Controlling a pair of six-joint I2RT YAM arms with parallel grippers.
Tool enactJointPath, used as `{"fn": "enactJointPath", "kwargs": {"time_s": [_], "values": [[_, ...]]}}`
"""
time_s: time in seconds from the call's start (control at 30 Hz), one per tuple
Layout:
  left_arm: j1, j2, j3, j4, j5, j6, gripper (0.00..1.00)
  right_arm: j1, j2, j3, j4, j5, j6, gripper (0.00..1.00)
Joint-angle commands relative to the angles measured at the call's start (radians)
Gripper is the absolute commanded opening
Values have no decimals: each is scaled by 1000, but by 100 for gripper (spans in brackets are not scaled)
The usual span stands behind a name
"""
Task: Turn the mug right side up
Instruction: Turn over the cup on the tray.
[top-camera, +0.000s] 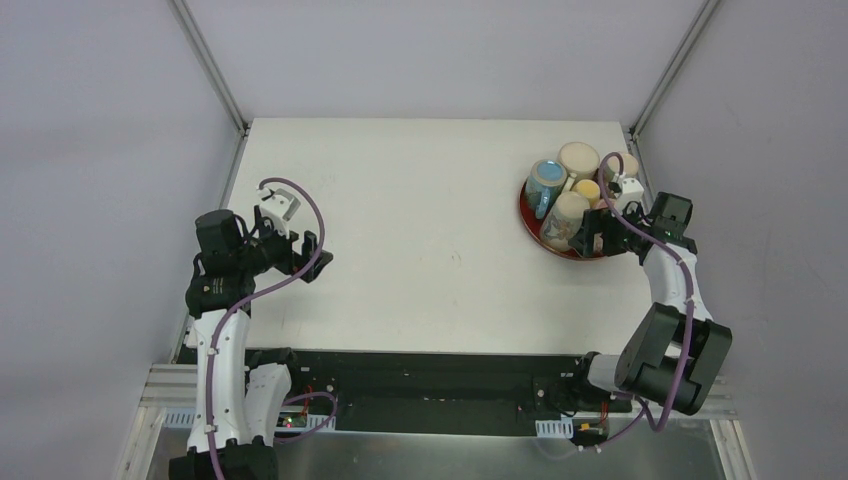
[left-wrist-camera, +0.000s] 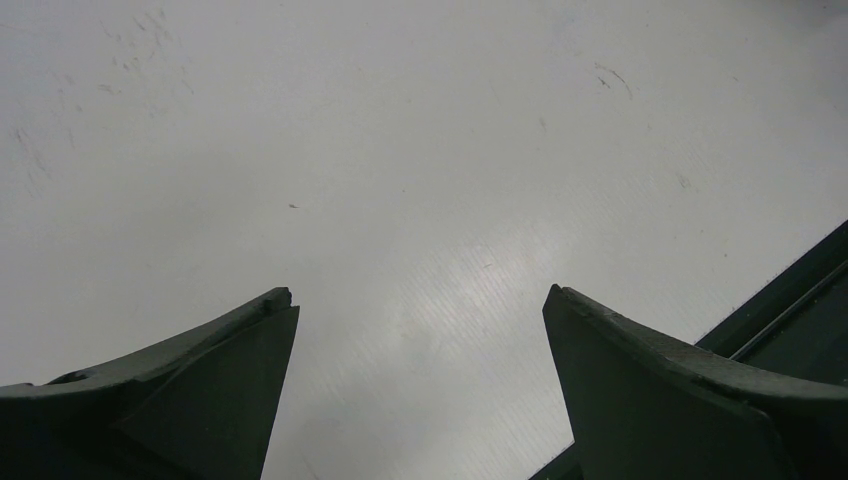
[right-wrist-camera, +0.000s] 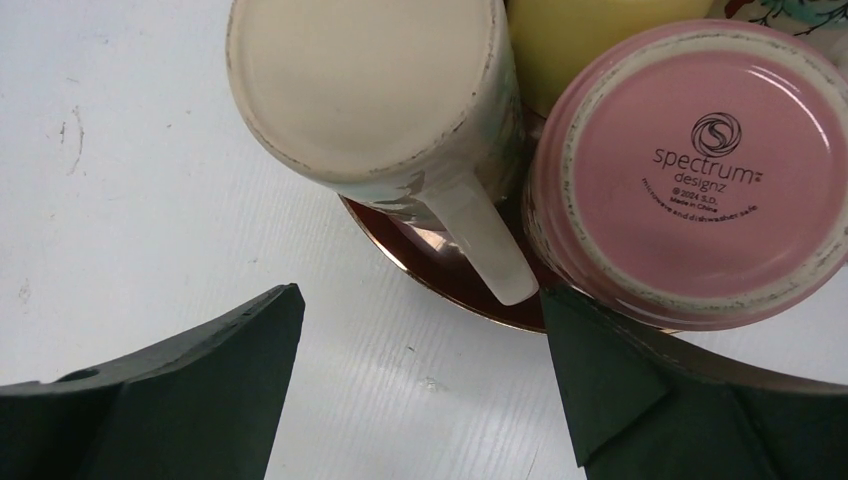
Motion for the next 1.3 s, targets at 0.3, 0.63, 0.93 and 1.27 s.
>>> {"fn": "enactJointPath", "kwargs": {"time_s": [0.3,0.63,0.93,1.27], "values": [[15,1,-14,37,44,16,100,9,46,-29,62,-30,-34,99],[17,6,-15,38,47,16,100,39,78,-9,-5,-82,-77,99],[18,8,-14,38,47,16,100,69,44,-27,-25,-80,-101,99],[19,4,-13,38,47,13,100,94,-39,-49,-37,-50,-124,99]]}}
